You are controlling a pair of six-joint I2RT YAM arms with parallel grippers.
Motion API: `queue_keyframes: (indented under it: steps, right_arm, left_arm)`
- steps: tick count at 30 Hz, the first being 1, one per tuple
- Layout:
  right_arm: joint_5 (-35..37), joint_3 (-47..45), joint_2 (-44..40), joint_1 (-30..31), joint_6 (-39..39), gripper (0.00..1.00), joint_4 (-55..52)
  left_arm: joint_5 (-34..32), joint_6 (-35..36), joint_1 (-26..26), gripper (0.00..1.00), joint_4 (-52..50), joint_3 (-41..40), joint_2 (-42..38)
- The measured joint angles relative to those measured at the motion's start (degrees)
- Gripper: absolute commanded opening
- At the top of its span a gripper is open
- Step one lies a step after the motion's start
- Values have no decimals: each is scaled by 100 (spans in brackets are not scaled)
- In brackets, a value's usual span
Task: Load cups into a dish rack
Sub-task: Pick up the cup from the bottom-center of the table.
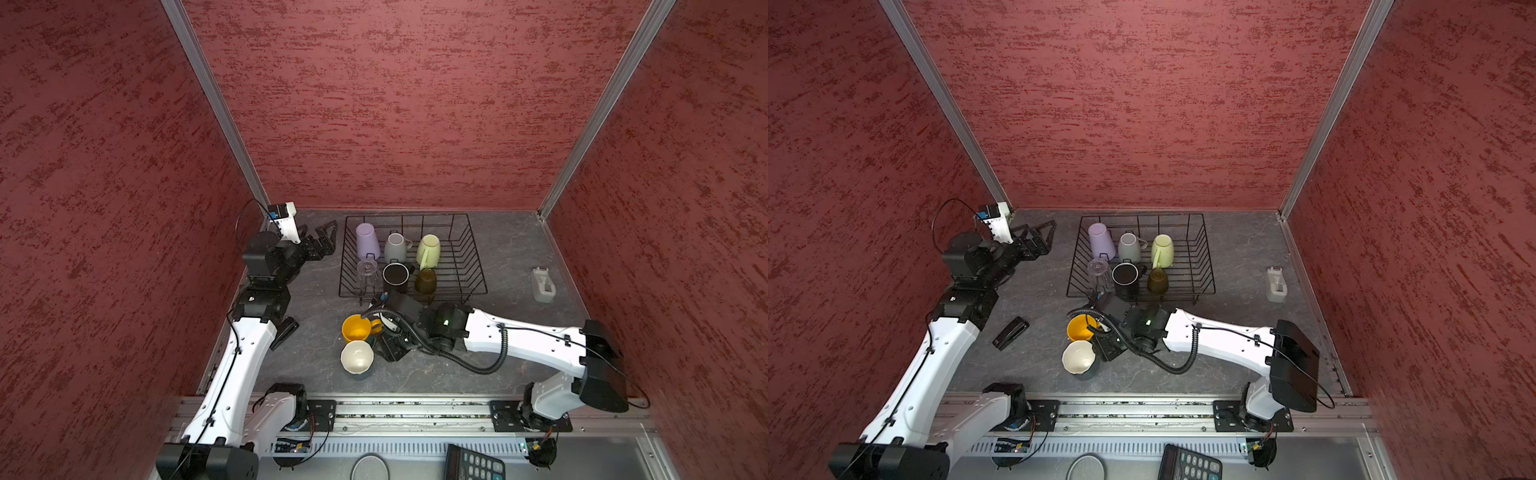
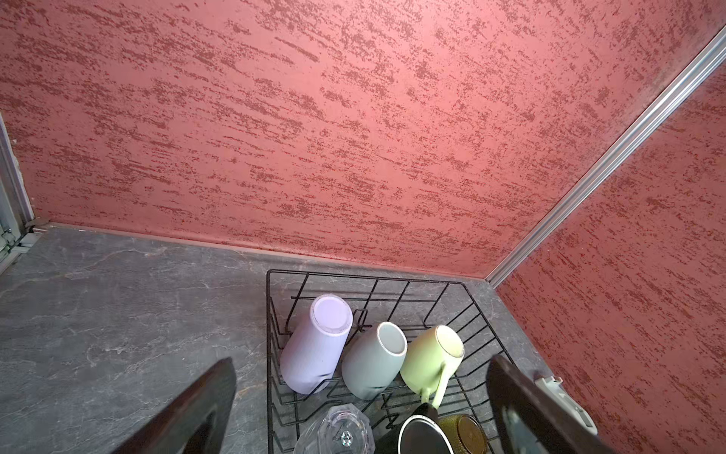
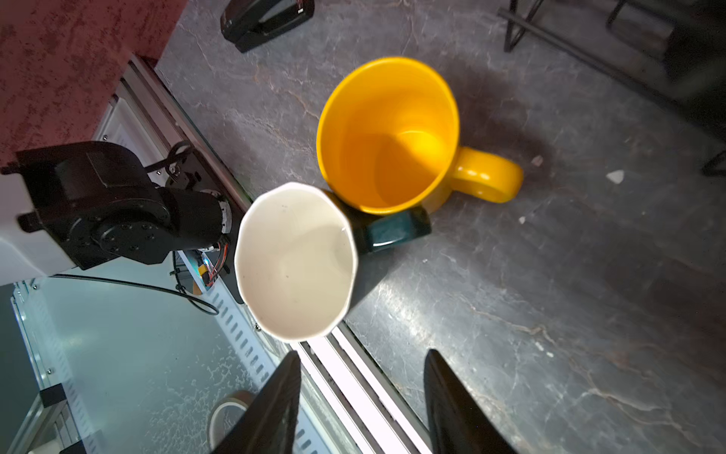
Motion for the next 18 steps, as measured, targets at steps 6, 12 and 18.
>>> queue_keyframes:
  steps: [6,12,18]
  right_arm:
    - [149,131,166,282,313,51,-177]
    - [210,391,391,369,428,50,-236]
    - [332,695,804,387,470,47,-334]
  left_arm:
    - [74,-87,28,99,11,-116,-94]
    - [114,-129,33,100,22,-164,-173]
    - [66,-146,87,100,20,-168,-271]
